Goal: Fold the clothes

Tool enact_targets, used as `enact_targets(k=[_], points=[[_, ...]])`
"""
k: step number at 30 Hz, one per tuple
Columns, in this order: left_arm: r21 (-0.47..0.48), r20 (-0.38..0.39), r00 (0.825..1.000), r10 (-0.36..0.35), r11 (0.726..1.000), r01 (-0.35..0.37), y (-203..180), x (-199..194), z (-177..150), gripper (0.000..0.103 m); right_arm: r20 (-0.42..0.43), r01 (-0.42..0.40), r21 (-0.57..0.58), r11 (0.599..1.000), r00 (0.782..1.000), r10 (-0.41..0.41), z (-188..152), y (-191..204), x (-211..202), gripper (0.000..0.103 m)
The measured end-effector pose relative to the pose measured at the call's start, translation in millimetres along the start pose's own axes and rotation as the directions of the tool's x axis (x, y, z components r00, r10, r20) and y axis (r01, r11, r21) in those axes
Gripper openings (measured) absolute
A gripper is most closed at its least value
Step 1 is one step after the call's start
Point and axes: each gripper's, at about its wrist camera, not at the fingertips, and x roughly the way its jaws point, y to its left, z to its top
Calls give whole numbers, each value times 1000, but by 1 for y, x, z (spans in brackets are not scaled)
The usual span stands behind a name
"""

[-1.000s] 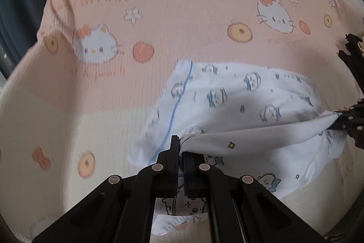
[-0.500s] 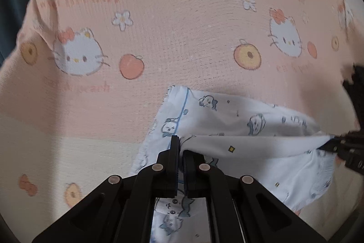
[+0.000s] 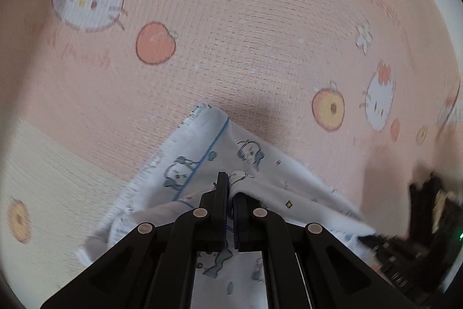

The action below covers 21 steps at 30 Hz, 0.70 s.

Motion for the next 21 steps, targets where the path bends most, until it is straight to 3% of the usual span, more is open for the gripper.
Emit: enact_targets(k=[4,12,15,18,21], points=[[-104,-11,999,-51,993,49,6,13,3,1,4,2,9,1000,1000,-2,2,-6,6,3],[-104,-11,999,-40,994,38,-6,31,13,1,-10,31,9,999,999,-30,8,-15,16,3],[-140,-23,997,-75,988,71,-5,38,16,1,-23,33,26,999,999,-32,9,-21,22,3],[-222,-38,986,-160,964,148,5,46,16,2,-33,34,31,999,999,-33,10,-25,26,3],[-343,-63,968,-244,916,208,22,57,15,2,-43,34,36,999,999,-32,10,-26,30,3]])
